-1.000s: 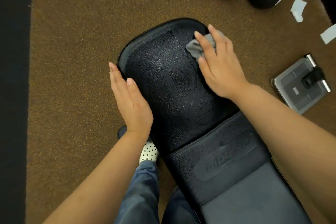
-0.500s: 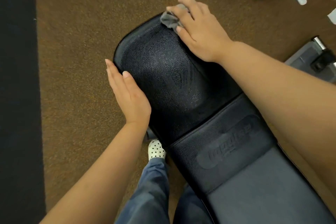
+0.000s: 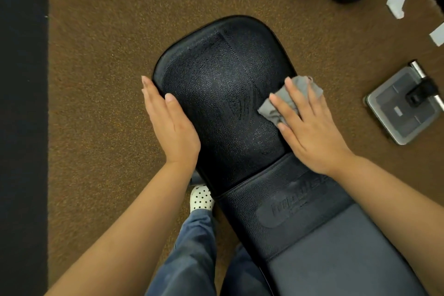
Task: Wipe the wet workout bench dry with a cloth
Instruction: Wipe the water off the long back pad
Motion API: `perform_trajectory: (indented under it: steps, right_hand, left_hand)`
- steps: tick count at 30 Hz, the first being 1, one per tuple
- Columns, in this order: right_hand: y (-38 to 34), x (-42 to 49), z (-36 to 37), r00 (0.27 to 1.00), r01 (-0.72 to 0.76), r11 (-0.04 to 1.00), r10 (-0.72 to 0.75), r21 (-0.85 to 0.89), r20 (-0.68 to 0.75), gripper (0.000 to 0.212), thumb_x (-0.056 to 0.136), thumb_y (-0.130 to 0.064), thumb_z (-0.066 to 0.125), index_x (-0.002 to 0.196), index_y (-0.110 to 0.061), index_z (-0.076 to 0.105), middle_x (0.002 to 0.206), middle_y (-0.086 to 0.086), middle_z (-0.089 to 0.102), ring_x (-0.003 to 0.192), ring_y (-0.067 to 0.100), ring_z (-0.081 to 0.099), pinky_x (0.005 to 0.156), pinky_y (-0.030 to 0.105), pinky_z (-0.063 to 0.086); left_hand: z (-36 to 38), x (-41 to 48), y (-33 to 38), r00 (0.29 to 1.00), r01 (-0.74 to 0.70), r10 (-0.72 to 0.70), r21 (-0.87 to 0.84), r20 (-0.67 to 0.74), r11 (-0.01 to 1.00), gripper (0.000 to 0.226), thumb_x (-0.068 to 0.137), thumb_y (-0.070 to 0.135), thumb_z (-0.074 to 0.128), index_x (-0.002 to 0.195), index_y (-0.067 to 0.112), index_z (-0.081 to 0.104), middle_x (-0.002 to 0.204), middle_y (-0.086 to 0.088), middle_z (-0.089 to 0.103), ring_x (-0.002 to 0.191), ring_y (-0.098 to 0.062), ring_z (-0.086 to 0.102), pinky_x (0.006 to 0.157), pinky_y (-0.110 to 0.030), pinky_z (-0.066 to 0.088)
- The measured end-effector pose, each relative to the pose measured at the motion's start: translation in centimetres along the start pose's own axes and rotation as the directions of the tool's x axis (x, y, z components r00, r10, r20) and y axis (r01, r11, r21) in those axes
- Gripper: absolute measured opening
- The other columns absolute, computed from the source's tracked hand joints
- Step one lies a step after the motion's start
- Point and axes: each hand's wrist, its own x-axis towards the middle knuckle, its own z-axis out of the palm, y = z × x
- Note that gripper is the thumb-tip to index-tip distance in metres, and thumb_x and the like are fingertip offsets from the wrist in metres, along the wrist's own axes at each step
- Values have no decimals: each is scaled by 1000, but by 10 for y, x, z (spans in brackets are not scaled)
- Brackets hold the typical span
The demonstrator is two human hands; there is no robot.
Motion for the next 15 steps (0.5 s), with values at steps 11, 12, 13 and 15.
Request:
perform_trajectory:
  steps: [11,12,13,15]
  right_hand:
    - [-102,-19,23,986,164,986,-165,25,6,62,94,-32,42,151,-31,18,160,1,12,147,31,5,115,58,8]
    - [-114,-18,25,989,149,988,-149,39,3,63,93,-32,43,151,-30,18,160,1,10,147,31,4,115,58,7]
    - [-125,-15,26,991,130,990,-130,54,-2,65,92,-31,43,151,-29,17,160,2,9,147,31,3,115,58,6]
    - [-142,-7,26,995,96,993,-96,75,-4,67,92,-32,41,152,-26,11,160,3,4,147,30,1,115,58,6]
  left_hand:
    - [-7,-1,1,996,45,-37,-102,79,994,58,100,35,19,153,14,9,161,-2,8,144,-4,4,119,-26,5]
    - [-9,0,-1,993,56,-41,-141,107,988,58,100,36,19,153,15,9,160,0,8,144,-2,4,120,-29,5]
    - [-13,1,-3,990,71,-47,-178,136,981,58,100,38,19,153,16,10,160,2,9,145,-2,5,121,-31,6]
    - [-23,1,-6,983,87,-48,-220,179,972,61,98,45,19,152,16,15,160,4,11,145,0,8,121,-31,8]
